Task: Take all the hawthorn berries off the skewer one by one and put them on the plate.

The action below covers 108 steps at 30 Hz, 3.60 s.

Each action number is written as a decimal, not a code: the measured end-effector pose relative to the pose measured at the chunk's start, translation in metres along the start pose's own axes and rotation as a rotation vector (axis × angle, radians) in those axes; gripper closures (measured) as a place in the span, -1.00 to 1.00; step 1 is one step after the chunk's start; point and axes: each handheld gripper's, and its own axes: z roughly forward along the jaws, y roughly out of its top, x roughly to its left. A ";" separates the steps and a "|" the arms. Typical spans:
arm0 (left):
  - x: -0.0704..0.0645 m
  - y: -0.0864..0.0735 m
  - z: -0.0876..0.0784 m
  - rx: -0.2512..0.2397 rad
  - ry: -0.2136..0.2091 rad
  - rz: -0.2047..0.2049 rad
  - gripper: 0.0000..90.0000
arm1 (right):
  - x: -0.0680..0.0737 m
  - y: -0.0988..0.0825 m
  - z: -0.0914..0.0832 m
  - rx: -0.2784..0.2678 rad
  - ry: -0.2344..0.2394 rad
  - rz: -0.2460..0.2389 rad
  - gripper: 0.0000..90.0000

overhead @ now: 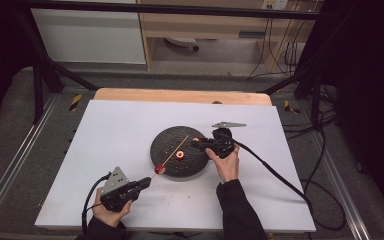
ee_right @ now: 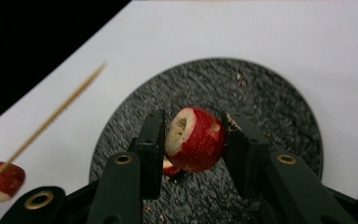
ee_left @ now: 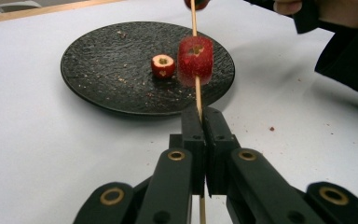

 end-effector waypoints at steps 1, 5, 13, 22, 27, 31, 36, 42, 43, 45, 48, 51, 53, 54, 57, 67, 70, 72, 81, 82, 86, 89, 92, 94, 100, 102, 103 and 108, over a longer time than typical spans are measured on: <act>0.000 0.000 0.000 0.001 0.000 0.000 0.96 | 0.000 -0.003 0.003 0.008 -0.002 0.002 0.38; 0.000 0.000 0.000 0.003 0.000 0.000 0.96 | -0.002 -0.012 0.015 0.043 -0.007 0.004 0.38; 0.000 0.000 0.001 0.006 -0.001 0.000 0.96 | -0.004 -0.026 0.032 0.096 -0.031 -0.010 0.37; 0.000 0.000 0.001 0.011 -0.002 0.001 0.96 | -0.004 -0.028 0.033 0.103 -0.038 -0.030 0.28; 0.000 0.000 0.001 0.010 -0.001 0.001 0.96 | 0.001 -0.021 0.020 0.074 -0.036 -0.049 0.11; -0.001 0.000 0.002 0.011 -0.001 0.001 0.96 | 0.006 -0.017 0.005 0.042 -0.026 -0.060 -0.12; -0.001 0.000 0.002 0.013 -0.001 0.003 0.96 | 0.012 -0.017 -0.011 0.020 0.007 -0.080 -0.43; -0.002 0.000 0.002 0.013 -0.001 0.005 0.96 | 0.022 -0.023 -0.021 0.013 0.031 -0.112 -0.75; -0.002 0.000 0.002 0.013 0.000 0.006 0.96 | 0.024 -0.024 -0.022 0.011 0.037 -0.114 -0.80; -0.002 0.000 0.002 0.012 0.000 0.006 0.96 | 0.027 -0.026 -0.024 0.006 0.049 -0.126 -0.84; -0.002 0.000 0.002 0.012 0.001 0.007 0.96 | 0.031 -0.029 -0.026 0.003 0.061 -0.127 -0.87; -0.003 0.000 0.003 0.014 0.000 0.008 0.96 | 0.034 -0.031 -0.027 -0.003 0.068 -0.128 -0.89; -0.004 0.000 0.004 0.016 -0.001 0.009 0.96 | 0.037 -0.031 -0.027 -0.003 0.073 -0.129 -0.89; -0.004 0.000 0.004 0.016 -0.002 0.010 0.96 | 0.039 -0.032 -0.027 -0.005 0.077 -0.128 -0.89; -0.004 0.000 0.004 0.016 -0.002 0.013 0.96 | 0.043 -0.033 -0.025 -0.015 0.098 -0.119 -0.87; -0.004 0.000 0.004 0.014 -0.002 0.011 0.96 | 0.058 -0.035 -0.010 -0.009 0.136 -0.107 -0.86; -0.004 0.000 0.004 0.013 -0.002 0.011 0.96 | 0.063 -0.035 -0.005 0.001 0.144 -0.108 -0.85; -0.004 0.000 0.004 0.013 -0.002 0.013 0.96 | 0.065 -0.035 -0.002 0.002 0.154 -0.106 -0.84; -0.006 0.001 0.004 0.010 -0.001 0.017 0.96 | 0.077 -0.038 0.012 0.028 0.197 -0.098 -0.64; -0.006 0.001 0.004 0.010 -0.002 0.018 0.96 | 0.078 -0.039 0.014 0.031 0.199 -0.100 -0.61; -0.007 0.001 0.005 0.012 -0.001 0.021 0.96 | 0.083 -0.038 0.019 0.035 0.225 -0.094 -0.48; -0.008 0.001 0.005 0.012 -0.002 0.023 0.96 | 0.085 -0.038 0.021 0.035 0.249 -0.077 -0.36; -0.008 0.001 0.005 0.011 -0.003 0.024 0.96 | 0.085 -0.039 0.023 0.043 0.268 -0.061 -0.22; -0.008 0.001 0.006 0.011 -0.004 0.025 0.96 | 0.084 -0.040 0.024 0.055 0.284 -0.051 -0.14; -0.009 0.001 0.007 0.014 -0.004 0.027 0.96 | 0.084 -0.041 0.026 0.078 0.312 -0.029 0.16; -0.009 0.001 0.007 0.015 -0.005 0.027 0.96 | 0.084 -0.041 0.025 0.082 0.325 -0.025 0.27; -0.009 0.001 0.007 0.014 -0.005 0.029 0.96 | 0.084 -0.040 0.025 0.083 0.328 -0.023 0.31; -0.009 0.001 0.006 0.010 -0.009 0.030 0.96 | 0.084 -0.038 0.023 0.085 0.334 -0.014 0.33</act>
